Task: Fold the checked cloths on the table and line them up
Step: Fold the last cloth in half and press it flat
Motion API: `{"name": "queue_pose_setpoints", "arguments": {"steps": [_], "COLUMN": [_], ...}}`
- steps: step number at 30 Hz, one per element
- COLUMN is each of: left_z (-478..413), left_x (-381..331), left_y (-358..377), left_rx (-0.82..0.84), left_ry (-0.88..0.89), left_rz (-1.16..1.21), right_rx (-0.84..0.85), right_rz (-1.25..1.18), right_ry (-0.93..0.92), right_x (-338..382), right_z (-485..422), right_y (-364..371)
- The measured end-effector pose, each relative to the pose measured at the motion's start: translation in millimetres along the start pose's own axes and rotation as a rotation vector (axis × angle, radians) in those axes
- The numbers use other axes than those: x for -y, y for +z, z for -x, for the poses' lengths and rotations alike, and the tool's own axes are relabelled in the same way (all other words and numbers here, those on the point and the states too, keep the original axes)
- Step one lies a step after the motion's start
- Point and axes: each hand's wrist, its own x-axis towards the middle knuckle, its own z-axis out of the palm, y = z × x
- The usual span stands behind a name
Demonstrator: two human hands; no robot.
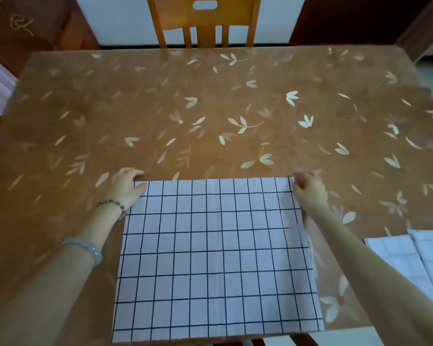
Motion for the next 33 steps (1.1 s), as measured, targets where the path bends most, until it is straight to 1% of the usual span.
{"name": "queue_pose_setpoints", "arguments": {"steps": [2, 4, 6, 8, 10, 13, 16, 19, 22, 28, 30, 33], "left_z": [-6.4, -10.2, -13.0, -15.2, -17.1, -18.2, -18.9, -15.3, -9.2, -2.8, 1.4, 16.2], "left_x": [-0.2, 1.7, 1.3, 0.6, -0.2, 0.8, 11.5, 21.2, 16.2, -0.1, -1.3, -5.6], "left_y": [1.9, 5.1, 6.0, 5.9, 6.2, 7.4, 4.9, -0.2, -9.4, -33.9, -40.2, -51.4], "left_rx": [0.041, 0.064, 0.057, 0.060, 0.098, 0.134, 0.118, 0.086, 0.021, -0.203, -0.218, -0.202], "left_ry": [-0.001, 0.006, 0.003, -0.018, -0.051, -0.070, -0.065, -0.066, -0.036, -0.001, 0.006, 0.010], "left_rz": [-0.050, -0.079, -0.061, -0.028, -0.032, -0.078, -0.002, 0.135, 0.263, 0.284, 0.306, 0.337], "right_rx": [0.028, 0.044, 0.081, 0.118, 0.163, 0.286, 0.329, 0.243, 0.152, -0.043, -0.098, -0.122], "right_rz": [0.045, 0.070, 0.107, 0.101, 0.109, 0.169, 0.154, 0.038, 0.002, -0.090, -0.159, -0.313], "right_ry": [-0.018, -0.078, -0.108, -0.091, -0.100, -0.126, -0.140, -0.074, -0.077, -0.098, -0.089, -0.031], "right_x": [-0.6, -1.3, -3.2, -2.5, -0.3, 5.1, 8.7, 5.7, 5.3, 17.6, 21.3, 23.6], "right_z": [-6.8, -14.2, -19.8, -24.6, -30.5, -38.8, -43.3, -43.2, -40.8, -38.0, -31.3, -15.5], "right_y": [4.0, 6.2, 6.7, 5.4, 3.1, -2.9, -8.1, -11.3, -19.5, -38.9, -47.1, -57.7]}}
